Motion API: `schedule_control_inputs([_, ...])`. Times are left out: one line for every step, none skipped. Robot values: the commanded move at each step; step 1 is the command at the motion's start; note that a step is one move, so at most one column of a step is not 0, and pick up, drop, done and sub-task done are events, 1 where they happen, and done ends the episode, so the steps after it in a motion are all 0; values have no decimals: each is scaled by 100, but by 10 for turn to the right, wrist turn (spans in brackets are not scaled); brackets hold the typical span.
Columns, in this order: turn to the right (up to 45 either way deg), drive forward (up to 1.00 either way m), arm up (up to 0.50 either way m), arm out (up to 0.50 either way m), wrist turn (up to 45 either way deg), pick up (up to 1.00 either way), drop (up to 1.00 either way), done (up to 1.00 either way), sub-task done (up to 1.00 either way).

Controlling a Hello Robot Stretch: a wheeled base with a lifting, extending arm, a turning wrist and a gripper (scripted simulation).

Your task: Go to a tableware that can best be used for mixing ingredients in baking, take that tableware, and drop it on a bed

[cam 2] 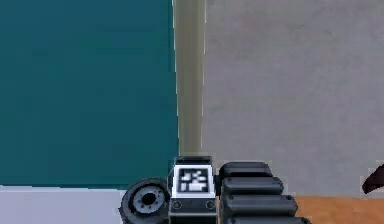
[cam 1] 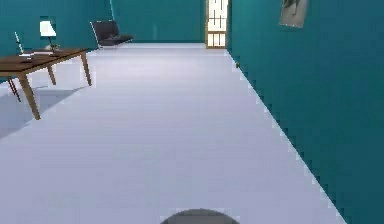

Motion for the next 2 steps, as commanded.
schedule_control_inputs([0, 100, 0, 0, 0, 0, 0, 0, 0])
schedule_control_inputs([0, 100, 0, 0, 0, 0, 0, 0, 0])
